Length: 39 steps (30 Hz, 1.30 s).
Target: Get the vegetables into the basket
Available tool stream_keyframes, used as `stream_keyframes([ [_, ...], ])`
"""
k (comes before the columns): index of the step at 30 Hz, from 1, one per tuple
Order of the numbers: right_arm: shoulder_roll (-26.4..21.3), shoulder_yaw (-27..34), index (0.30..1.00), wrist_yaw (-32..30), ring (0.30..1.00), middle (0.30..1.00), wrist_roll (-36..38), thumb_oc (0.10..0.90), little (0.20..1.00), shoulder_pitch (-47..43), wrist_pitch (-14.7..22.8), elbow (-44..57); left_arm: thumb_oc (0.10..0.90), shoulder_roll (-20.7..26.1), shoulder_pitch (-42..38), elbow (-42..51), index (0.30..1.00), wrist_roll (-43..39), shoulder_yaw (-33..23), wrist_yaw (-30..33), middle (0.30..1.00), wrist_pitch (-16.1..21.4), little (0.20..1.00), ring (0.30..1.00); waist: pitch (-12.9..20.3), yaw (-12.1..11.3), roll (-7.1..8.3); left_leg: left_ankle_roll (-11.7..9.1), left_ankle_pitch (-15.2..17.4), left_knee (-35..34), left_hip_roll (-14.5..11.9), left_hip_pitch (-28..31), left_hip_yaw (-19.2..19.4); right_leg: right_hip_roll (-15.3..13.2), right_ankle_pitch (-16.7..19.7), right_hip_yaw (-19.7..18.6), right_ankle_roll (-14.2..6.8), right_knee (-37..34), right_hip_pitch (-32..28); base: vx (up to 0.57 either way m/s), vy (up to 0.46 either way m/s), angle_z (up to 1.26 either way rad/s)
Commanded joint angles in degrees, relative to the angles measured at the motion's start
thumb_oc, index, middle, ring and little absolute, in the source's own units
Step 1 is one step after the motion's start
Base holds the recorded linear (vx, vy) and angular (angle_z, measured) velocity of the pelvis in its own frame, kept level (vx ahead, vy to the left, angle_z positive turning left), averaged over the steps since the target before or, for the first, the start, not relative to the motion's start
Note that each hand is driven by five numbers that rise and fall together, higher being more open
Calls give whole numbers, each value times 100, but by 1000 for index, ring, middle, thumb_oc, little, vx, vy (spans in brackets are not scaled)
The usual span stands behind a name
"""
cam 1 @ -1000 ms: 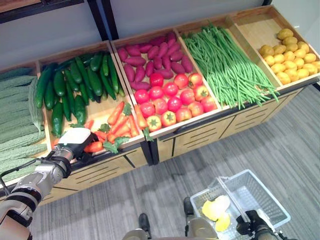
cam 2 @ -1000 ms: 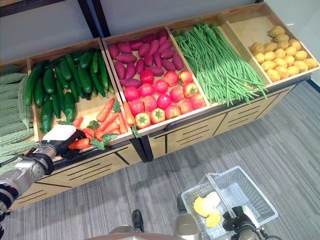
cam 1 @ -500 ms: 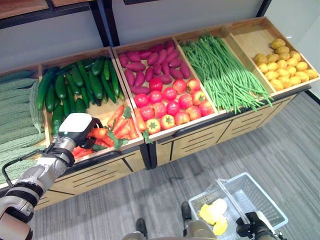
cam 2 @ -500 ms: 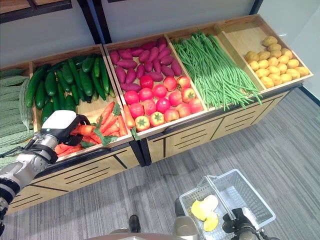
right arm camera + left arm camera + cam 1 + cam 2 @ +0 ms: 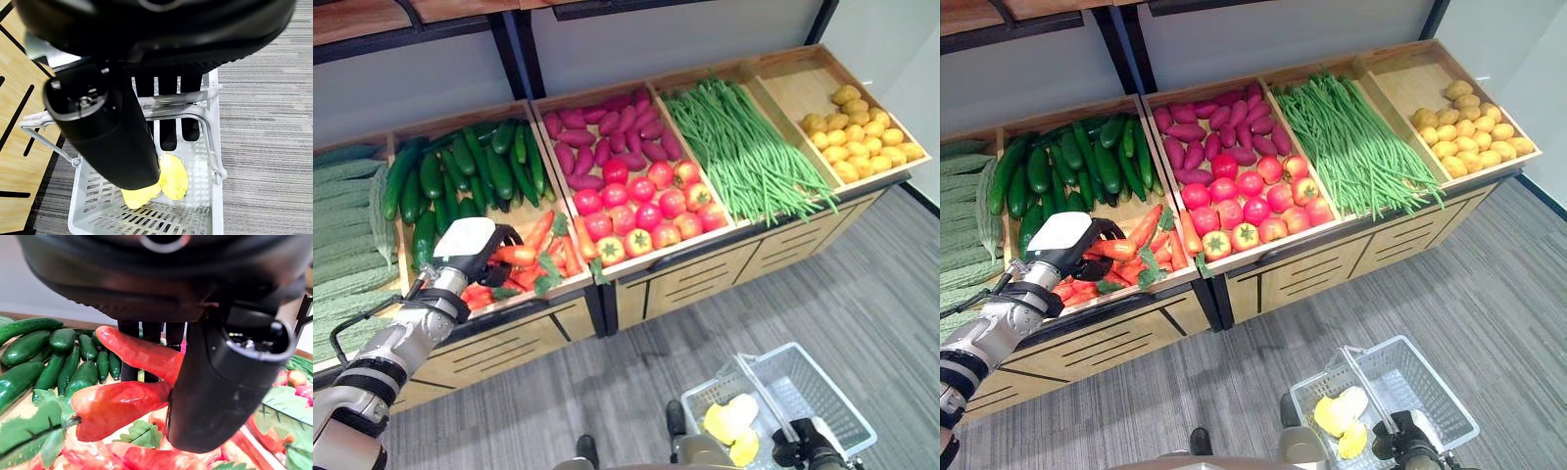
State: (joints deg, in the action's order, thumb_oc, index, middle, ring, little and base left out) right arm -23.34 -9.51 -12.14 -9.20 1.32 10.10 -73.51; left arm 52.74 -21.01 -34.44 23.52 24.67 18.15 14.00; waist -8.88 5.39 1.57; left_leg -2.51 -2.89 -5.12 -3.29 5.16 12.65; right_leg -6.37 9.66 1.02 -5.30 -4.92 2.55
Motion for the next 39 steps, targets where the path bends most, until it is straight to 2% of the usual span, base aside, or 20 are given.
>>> stream_keyframes([
  [1, -206, -223, 300, -146, 300, 300, -62, 400, 300, 69, 141, -13, 400, 276, -543, -93, 300, -405, -796, 490, 300, 98, 300, 300, 319, -4, 199, -156, 312, 12, -99, 104, -176, -492, -148, -322, -589, 278, 137, 2, 5, -7],
  [17, -121, -267, 300, -233, 300, 300, -131, 400, 300, 36, 129, -19, 400, -260, -350, -165, 300, -988, -1368, 800, 300, 120, 300, 300, 319, -11, 225, -147, 334, 12, -92, 135, -136, -488, -179, -356, -577, 301, 147, 1, 2, -1],
  [33, -100, -286, 300, -269, 300, 300, -159, 400, 300, 105, 127, 17, 400, -389, -308, -153, 300, -1059, -1502, 987, 300, 137, 300, 300, 373, 29, 244, -137, 381, 12, -89, 246, -59, -471, -199, -416, -573, 304, 104, 6, 0, -1],
  [39, -67, -288, 300, -304, 300, 300, -168, 400, 300, 106, 129, -15, 400, -612, -253, -90, 300, -1229, -1677, 1116, 300, 174, 300, 300, 387, 40, 261, -127, 406, 12, -68, 283, -21, -468, -196, -464, -571, 306, 119, 10, 7, -5],
])
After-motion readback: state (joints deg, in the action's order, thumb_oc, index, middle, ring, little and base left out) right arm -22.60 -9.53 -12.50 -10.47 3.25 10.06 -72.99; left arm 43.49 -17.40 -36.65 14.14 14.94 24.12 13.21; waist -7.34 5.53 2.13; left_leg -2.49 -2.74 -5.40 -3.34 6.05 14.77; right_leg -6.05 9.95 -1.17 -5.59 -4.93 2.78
